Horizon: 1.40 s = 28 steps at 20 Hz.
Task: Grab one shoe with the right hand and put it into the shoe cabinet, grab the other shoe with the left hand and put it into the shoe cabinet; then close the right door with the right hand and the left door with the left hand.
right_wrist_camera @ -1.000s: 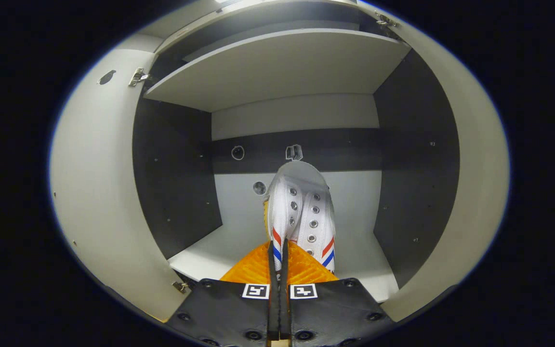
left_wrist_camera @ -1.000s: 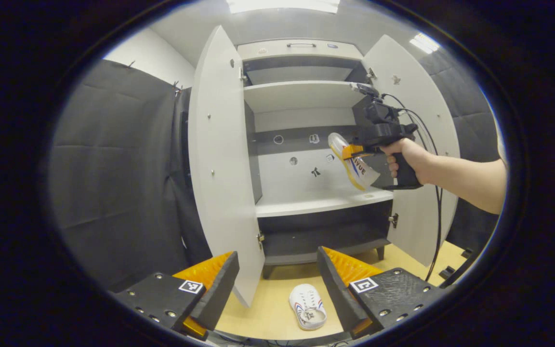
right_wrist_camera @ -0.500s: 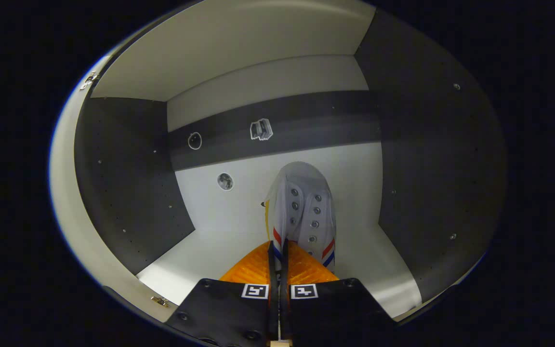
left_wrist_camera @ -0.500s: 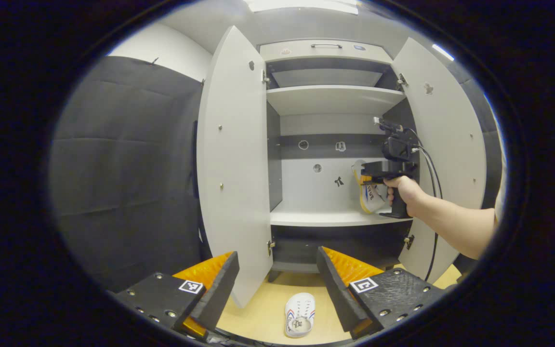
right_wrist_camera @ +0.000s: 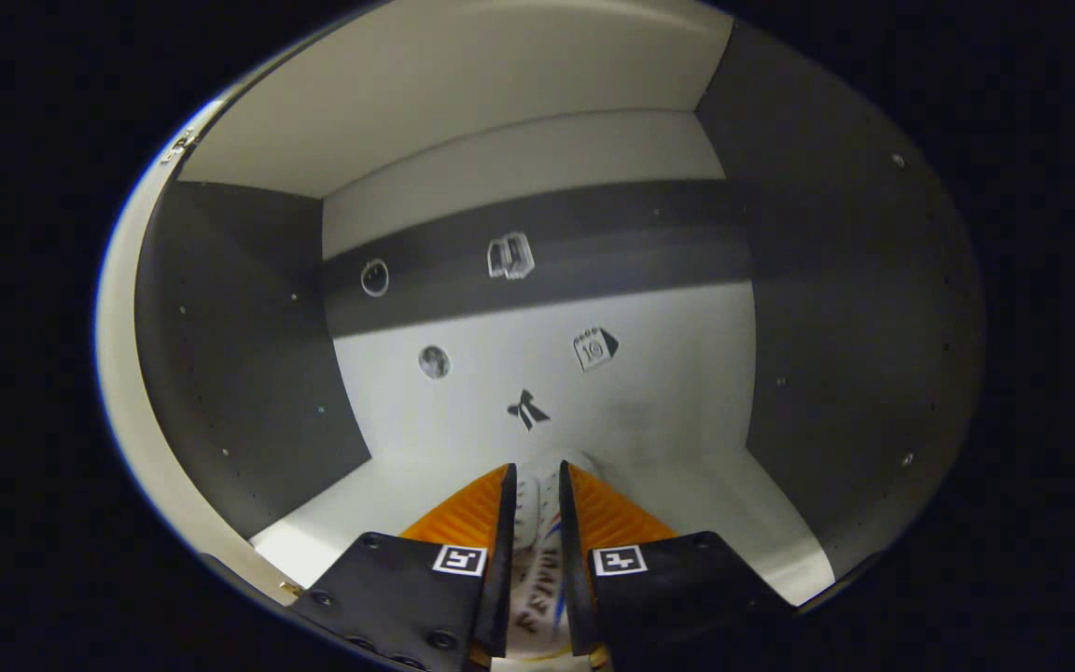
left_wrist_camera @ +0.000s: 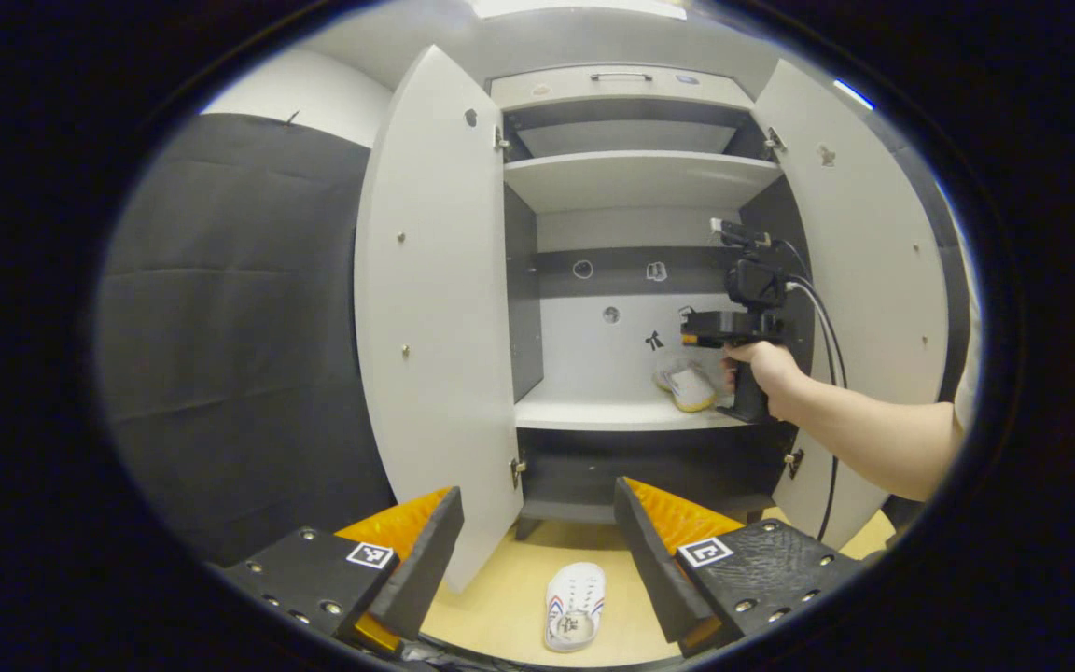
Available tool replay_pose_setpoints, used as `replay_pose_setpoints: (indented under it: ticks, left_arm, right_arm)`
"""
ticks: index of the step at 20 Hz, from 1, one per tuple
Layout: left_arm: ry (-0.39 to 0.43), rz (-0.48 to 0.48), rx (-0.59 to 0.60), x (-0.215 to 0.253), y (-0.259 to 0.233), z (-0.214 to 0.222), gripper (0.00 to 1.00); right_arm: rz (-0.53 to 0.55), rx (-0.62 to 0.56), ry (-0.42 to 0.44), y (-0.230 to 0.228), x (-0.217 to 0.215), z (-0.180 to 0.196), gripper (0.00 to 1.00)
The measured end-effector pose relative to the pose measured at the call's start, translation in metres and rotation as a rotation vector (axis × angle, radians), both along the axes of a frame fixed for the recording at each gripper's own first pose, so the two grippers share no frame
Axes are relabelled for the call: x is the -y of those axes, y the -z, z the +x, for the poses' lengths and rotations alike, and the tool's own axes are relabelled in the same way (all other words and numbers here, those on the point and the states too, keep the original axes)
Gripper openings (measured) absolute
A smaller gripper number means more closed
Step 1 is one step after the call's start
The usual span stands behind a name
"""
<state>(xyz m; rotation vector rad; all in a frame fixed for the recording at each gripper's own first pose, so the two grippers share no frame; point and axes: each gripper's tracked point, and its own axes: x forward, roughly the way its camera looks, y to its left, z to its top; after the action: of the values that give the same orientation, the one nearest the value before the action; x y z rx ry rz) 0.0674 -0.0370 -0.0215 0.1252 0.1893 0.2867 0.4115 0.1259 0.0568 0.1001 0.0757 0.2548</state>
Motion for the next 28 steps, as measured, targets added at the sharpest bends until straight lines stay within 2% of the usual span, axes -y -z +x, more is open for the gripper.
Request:
replay_pose_setpoints:
  ticks: [1,4,5,6,11,18,23,24,28]
  left_arm:
    - [0.001,-0.002,-0.004,0.001,0.002,0.001,0.94]
    - [0.018,0.006,-0.026,-0.001,0.014,0.0,0.94]
    - [0.025,0.008,-0.034,-0.003,0.017,0.0,0.94]
    - [0.032,0.009,-0.041,-0.005,0.021,0.0,0.94]
    - [0.034,0.012,-0.09,-0.031,0.046,0.004,0.94]
    - [0.235,-0.067,-0.169,-0.019,0.086,0.015,0.94]
    - [0.313,-0.096,-0.3,-0.023,0.156,0.018,0.94]
    - [0.338,-0.104,-0.322,-0.021,0.169,0.019,0.94]
    - [0.407,-0.109,-0.421,-0.013,0.24,0.026,0.94]
  right_arm:
    - [0.006,0.01,-0.011,-0.002,-0.002,-0.005,0.27]
    - [-0.014,-0.01,-0.051,0.005,-0.007,-0.023,1.0]
    - [-0.029,-0.012,-0.047,0.008,-0.006,-0.029,0.94]
    - [-0.038,-0.009,-0.048,0.01,-0.005,-0.038,0.98]
    - [-0.095,0.015,-0.039,0.023,0.0,-0.084,0.98]
    - [-0.175,0.04,-0.015,0.045,0.019,-0.173,0.98]
    - [-0.225,-0.013,0.015,0.074,0.048,-0.234,0.98]
    - [-0.231,-0.029,0.036,0.081,0.056,-0.246,1.0]
    - [-0.232,-0.096,0.117,0.107,0.086,-0.291,0.98]
